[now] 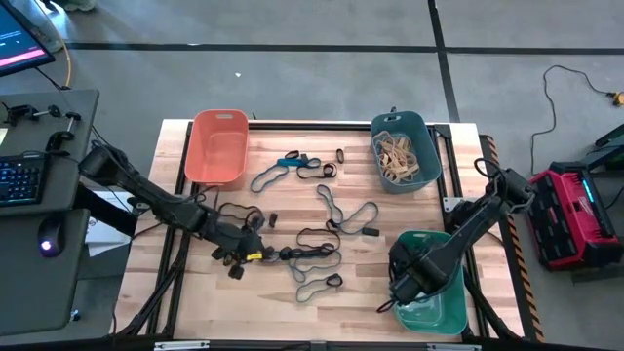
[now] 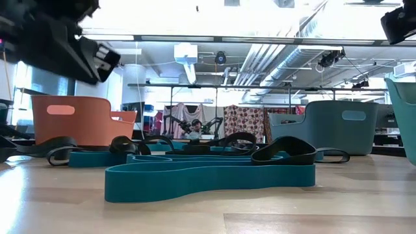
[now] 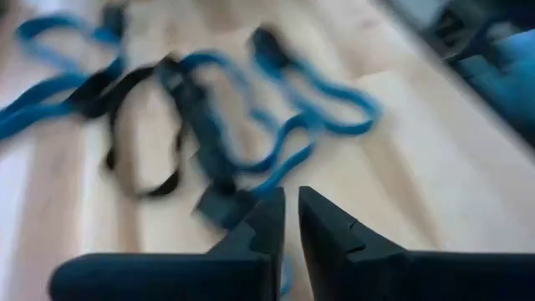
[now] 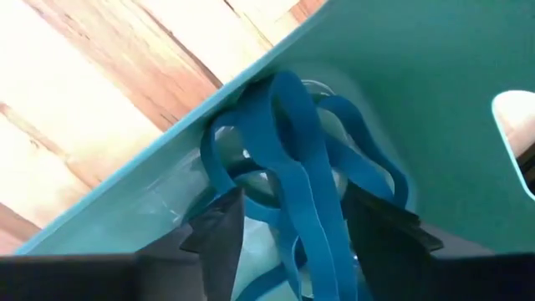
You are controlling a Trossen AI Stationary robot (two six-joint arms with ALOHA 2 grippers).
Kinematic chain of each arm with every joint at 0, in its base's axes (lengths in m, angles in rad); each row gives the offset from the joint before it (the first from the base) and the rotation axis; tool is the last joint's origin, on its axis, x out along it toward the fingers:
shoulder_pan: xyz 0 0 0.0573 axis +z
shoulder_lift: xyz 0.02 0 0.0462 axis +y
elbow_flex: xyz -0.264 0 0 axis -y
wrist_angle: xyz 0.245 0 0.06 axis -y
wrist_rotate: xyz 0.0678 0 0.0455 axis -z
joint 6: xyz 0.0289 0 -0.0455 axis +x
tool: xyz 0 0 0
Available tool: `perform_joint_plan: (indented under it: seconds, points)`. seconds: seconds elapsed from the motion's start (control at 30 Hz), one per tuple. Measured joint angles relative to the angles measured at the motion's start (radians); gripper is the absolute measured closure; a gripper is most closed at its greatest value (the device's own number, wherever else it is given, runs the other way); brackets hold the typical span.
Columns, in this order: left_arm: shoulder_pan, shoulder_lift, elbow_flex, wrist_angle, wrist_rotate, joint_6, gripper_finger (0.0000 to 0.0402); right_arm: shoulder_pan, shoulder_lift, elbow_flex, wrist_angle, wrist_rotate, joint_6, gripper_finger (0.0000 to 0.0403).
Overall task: Sort rubber bands into baskets
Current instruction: Put the blue rubber band into the green bin
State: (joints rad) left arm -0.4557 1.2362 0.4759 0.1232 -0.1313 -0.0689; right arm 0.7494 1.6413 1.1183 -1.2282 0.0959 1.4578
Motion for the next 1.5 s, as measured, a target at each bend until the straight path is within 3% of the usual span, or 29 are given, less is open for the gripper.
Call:
perform_joint_plan:
  seconds: [0.37,0.7,1.1,1.37,1.5]
  points:
    - [0.014,0.172,0.0,0.038,-0.043,-0.034,0.0277,-0.003,0.0,0.0,-0.008,0.001,0.0,0.0198]
    - [0.086,0.294,0.063,-0.011,-0.074,-0.034,0.025,-0.003,0.0,0.001,-0.011,0.001,-0.001,0.0198]
    - [0.109,0.341,0.103,-0.072,-0.03,-0.006,0.0287,-0.003,0.0,0.001,-0.013,-0.01,-0.001,0.0198]
    - [0.074,0.331,0.103,-0.08,-0.027,0.079,0.0389,-0.003,0.0,0.001,-0.017,-0.049,0.004,0.0198]
    - [0.062,0.29,0.103,-0.118,-0.041,0.074,0.0393,-0.003,0.0,0.012,-0.031,-0.07,0.006,0.0198]
